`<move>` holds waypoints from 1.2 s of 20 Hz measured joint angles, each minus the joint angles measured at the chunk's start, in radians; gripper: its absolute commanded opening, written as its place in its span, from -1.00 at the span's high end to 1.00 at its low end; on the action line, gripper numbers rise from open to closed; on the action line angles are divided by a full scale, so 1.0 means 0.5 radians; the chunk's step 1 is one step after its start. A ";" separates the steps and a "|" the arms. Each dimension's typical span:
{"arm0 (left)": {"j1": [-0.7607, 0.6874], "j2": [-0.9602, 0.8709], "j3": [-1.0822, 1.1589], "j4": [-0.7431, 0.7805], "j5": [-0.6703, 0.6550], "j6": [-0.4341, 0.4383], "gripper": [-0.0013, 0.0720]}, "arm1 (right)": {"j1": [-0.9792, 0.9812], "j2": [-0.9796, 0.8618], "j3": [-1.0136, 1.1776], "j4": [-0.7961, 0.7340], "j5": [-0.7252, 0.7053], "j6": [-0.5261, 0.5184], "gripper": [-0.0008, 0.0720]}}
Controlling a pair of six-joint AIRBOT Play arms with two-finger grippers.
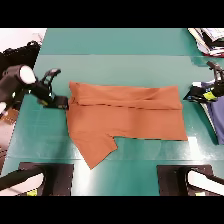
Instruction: Fold the shirts.
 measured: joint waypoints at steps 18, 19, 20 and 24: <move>0.000 0.713 -1.381 -0.943 0.556 -0.040 0.73 | -0.001 0.268 0.000 0.002 0.132 0.000 -0.08; -0.001 0.713 -1.386 -0.963 0.576 -0.027 0.90 | -0.002 0.268 0.000 0.002 0.143 0.000 -0.08; -0.002 0.713 -1.391 -0.973 0.579 -0.008 0.90 | -0.005 0.268 0.000 0.003 0.165 0.000 -0.08; -0.002 0.715 -1.372 -0.996 0.578 0.027 0.90 | -0.123 0.315 -0.113 0.002 0.234 0.000 -0.08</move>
